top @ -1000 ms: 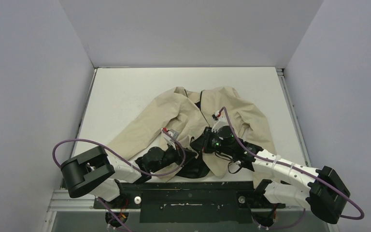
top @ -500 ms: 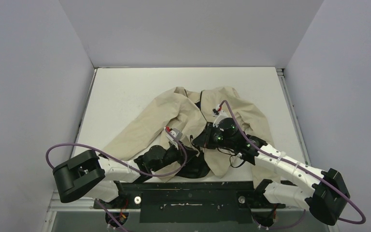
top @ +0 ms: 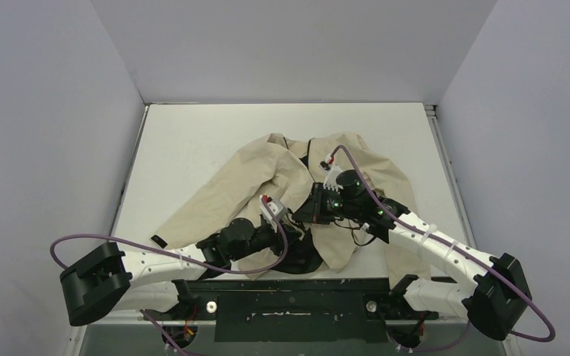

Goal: Zip up the jacket

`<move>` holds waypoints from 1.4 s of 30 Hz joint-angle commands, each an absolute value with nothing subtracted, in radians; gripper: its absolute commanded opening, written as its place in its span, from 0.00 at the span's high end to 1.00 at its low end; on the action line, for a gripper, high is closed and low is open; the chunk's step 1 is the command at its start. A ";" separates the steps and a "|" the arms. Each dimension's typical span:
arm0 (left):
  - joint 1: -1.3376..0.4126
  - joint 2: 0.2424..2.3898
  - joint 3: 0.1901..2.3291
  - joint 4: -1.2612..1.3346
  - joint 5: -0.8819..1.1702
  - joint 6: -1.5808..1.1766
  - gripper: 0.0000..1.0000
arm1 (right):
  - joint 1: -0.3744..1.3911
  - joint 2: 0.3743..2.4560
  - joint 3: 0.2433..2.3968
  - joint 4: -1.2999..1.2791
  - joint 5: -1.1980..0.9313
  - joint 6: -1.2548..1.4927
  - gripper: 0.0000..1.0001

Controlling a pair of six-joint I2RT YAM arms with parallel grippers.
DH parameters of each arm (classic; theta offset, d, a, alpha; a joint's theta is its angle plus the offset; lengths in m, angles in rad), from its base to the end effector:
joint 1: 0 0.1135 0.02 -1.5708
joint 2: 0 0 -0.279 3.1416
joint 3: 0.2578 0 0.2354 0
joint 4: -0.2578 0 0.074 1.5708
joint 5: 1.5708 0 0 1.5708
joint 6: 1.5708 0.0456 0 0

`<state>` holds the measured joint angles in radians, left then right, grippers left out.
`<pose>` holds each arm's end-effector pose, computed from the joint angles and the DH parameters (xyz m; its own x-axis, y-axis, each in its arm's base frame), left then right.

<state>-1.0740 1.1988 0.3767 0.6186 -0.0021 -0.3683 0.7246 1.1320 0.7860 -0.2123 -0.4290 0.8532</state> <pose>0.1119 -0.2062 0.2233 -0.4060 -0.0065 -0.9138 0.7846 0.5103 -0.3522 0.1626 0.1692 0.2842 -0.9140 0.1059 -0.3917 -0.2712 0.5585 0.7839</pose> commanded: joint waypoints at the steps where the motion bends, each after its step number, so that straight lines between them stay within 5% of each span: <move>1: -1.123 1.177 0.373 0.323 0.188 -0.294 1.00 | 0.688 1.127 0.911 0.094 -0.456 0.863 1.00; 11: -1.147 1.165 0.418 0.214 0.253 -0.266 1.00 | 0.682 1.138 1.003 0.041 -0.634 0.762 1.00; 20: -1.184 1.179 0.475 0.144 0.247 -0.232 1.00 | 0.675 1.093 0.992 0.075 -0.570 0.772 1.00; 29: -1.185 0.896 0.339 0.316 -0.029 -0.453 0.99 | 0.675 0.991 0.875 0.060 -0.418 0.855 1.00; 33: -1.190 0.701 0.277 0.385 -0.162 -0.573 0.83 | 0.675 0.960 0.805 0.102 -0.436 0.899 1.00; 38: -1.195 0.619 0.396 0.255 -0.189 -0.496 0.78 | 0.674 0.955 0.802 0.079 -0.453 0.906 1.00; 40: -1.195 0.628 0.464 0.180 -0.231 -0.425 0.59 | 0.673 0.960 0.816 0.063 -0.454 0.906 1.00; 42: -1.195 0.649 0.525 0.122 -0.287 -0.334 0.50 | 0.674 0.969 0.839 0.041 -0.456 0.911 1.00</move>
<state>-1.1900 0.6308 0.3805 0.2192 -0.1688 -0.4755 0.6758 0.9833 0.7925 0.0109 -0.4568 0.8959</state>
